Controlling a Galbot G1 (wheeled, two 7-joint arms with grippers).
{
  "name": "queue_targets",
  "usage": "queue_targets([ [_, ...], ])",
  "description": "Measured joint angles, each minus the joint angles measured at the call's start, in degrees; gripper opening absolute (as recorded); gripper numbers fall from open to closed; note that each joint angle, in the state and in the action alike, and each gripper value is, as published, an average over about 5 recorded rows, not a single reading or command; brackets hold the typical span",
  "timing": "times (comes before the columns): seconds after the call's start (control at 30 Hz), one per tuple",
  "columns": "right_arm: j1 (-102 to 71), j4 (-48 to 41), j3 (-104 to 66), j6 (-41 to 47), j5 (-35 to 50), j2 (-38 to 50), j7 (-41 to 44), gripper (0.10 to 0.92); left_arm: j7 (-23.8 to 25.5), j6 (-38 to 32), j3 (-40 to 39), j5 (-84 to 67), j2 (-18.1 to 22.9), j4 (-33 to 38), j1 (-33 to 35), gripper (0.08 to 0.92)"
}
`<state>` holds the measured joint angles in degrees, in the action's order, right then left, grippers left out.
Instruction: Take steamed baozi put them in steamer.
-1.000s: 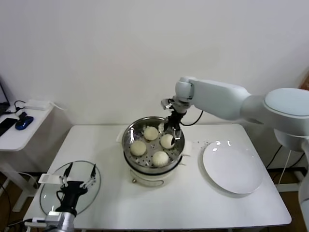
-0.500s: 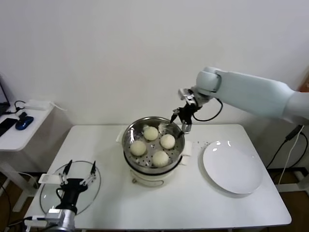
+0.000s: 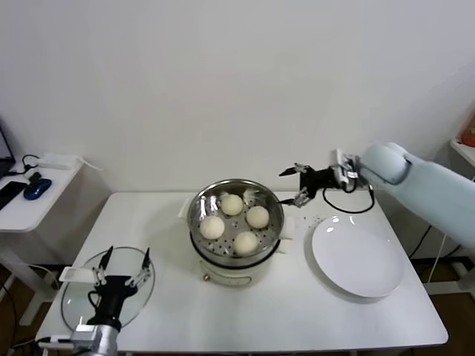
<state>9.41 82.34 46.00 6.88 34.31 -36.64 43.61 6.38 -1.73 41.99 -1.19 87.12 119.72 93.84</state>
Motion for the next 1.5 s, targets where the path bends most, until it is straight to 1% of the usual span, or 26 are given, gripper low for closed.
queue_targets([
  [0.13,-13.7,3.5,-14.3,-1.6,-1.7,1.6,-6.0,0.823,-0.1,0.0,0.2,0.4,0.3,0.6,0.6,0.823],
  [0.3,-31.0,7.4,-32.4,-3.6,-4.6,-0.1,-11.8,0.823,-0.2,0.0,0.5,0.6,0.7,1.1,1.0,0.823],
  [0.5,-49.5,11.7,-51.8,-6.2,-7.5,-5.9,-16.3,0.823,-0.2,0.0,0.8,0.6,0.8,1.1,1.1,0.823],
  [0.7,-64.7,15.7,-66.7,-9.1,-10.2,-13.2,-19.9,0.823,-0.3,-0.2,0.9,0.6,0.8,0.8,1.3,0.823],
  [0.87,-74.5,18.4,-73.2,-11.4,-12.3,-19.5,-22.2,0.823,-0.3,-0.3,1.3,0.2,0.7,0.6,1.1,0.823],
  [1.1,-83.9,21.1,-77.9,-14.3,-14.5,-27.6,-24.2,0.823,-0.3,-0.3,1.9,-0.3,0.3,0.7,0.9,0.823],
  [1.5,-93.2,24.3,-80.4,-17.5,-16.0,-36.4,-25.1,0.823,-0.1,-1.0,2.7,-0.9,-0.1,0.3,1.2,0.823],
])
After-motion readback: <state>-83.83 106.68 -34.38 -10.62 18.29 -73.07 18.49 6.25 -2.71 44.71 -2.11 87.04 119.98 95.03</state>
